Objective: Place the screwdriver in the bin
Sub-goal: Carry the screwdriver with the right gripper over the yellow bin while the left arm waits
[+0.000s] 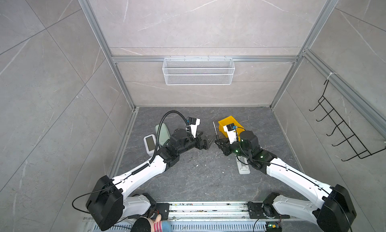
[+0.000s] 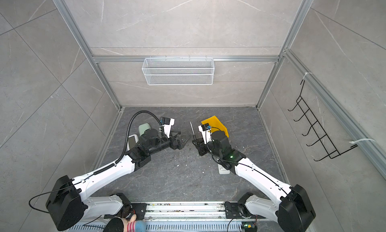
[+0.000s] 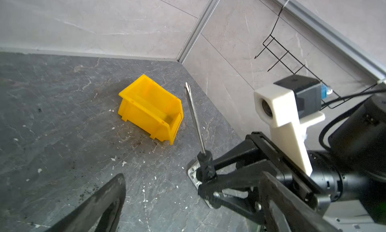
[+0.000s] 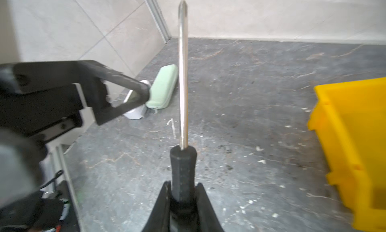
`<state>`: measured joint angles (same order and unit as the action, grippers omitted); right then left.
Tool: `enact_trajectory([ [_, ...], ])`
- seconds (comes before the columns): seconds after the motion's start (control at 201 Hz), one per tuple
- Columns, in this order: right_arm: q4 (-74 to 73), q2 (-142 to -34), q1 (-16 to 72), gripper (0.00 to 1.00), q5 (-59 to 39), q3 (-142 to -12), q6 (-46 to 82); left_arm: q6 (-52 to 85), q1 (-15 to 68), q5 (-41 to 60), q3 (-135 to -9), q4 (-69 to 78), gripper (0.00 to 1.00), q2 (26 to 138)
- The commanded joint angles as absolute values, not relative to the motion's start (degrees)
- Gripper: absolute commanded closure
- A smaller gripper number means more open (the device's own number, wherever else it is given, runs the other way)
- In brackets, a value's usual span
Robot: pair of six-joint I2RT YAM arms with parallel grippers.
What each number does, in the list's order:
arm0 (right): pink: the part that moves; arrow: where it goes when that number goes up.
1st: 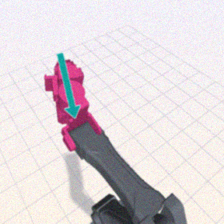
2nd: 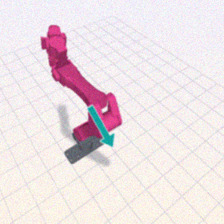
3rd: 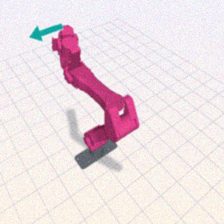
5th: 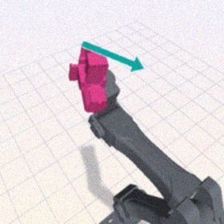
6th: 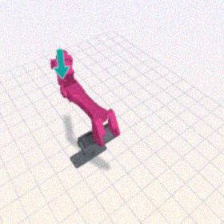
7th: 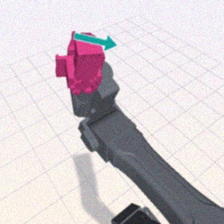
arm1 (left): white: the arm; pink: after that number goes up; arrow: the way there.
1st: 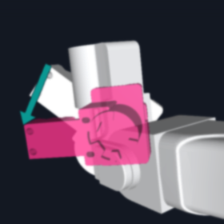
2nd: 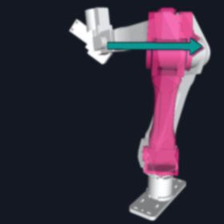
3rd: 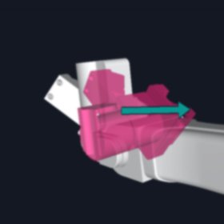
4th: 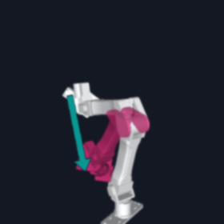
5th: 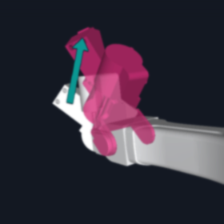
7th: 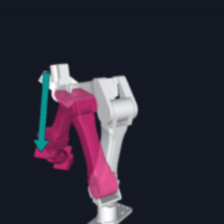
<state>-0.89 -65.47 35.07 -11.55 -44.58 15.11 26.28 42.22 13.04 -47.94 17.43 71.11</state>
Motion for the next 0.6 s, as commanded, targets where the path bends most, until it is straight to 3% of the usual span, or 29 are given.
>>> enact_trajectory([
  [0.0,3.3,-63.2,34.1,1.00,-6.0,-46.4,8.9,15.0,42.8,11.6,-47.6,15.8,0.00,68.4],
  [0.323,5.5,-63.9,26.0,1.00,-5.6,-47.7,-2.7,-0.7,48.7,6.6,-48.1,13.2,0.00,69.6],
  [0.597,11.0,-72.6,17.6,1.00,-10.8,-54.1,-9.3,-7.5,53.6,4.5,-50.2,13.9,0.00,75.3],
])
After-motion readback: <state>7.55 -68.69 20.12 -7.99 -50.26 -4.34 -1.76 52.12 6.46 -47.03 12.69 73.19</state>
